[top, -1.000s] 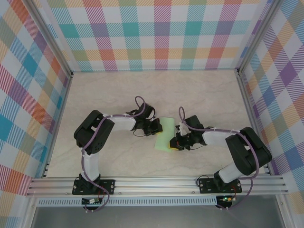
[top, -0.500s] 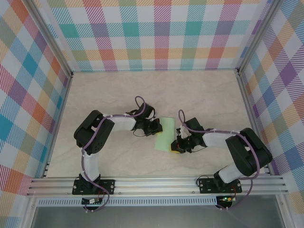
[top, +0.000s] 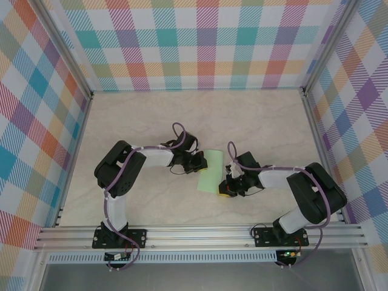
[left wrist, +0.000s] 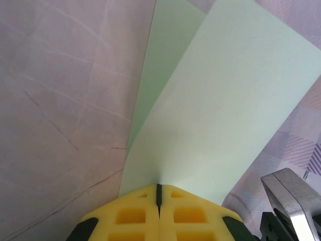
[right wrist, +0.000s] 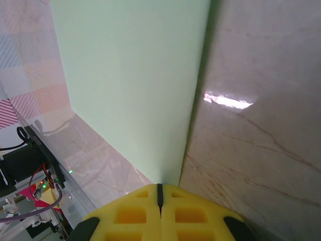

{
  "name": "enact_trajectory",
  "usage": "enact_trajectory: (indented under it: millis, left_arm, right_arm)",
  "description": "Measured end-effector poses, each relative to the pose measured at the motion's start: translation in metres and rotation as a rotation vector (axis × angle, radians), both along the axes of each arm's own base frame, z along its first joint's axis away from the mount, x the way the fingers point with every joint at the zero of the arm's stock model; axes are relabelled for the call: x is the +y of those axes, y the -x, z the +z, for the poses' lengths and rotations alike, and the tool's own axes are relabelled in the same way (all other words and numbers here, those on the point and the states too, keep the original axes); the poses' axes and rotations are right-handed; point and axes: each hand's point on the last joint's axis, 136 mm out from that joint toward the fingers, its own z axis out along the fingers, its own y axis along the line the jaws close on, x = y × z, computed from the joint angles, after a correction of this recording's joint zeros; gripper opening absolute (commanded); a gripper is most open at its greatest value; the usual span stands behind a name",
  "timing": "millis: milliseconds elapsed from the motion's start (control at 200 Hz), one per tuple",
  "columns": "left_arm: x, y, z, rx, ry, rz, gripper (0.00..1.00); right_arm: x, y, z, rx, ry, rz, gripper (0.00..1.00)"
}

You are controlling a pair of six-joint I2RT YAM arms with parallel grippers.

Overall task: Fold a paper plane with a square sheet of paper (pick it up from the middle)
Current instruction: Fold the square sheet of paper in half at the center of the table.

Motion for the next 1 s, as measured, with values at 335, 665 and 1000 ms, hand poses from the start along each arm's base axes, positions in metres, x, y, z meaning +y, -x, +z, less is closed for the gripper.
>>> enact_trajectory:
  millis: [335,665,1000]
  left_arm:
    - [0.0,0.0,0.0,0.0,0.0,0.0,0.0]
    - [0.0,0.0,0.0,-0.004,-0.001,-0.006,0.0]
    - [0.0,0.0,0.0,-0.01,-0.002,-0.013,0.0]
  right_arm:
    - [-0.007,-0.05,0.045,-0.157,-0.047,-0.122,0.0]
    - [-0.002,-0.082,0.026,-0.105,-0.08,-0.143,0.0]
    - [-0.007,-0.077,0.001,-0.068,-0.045,-0.108,0.0]
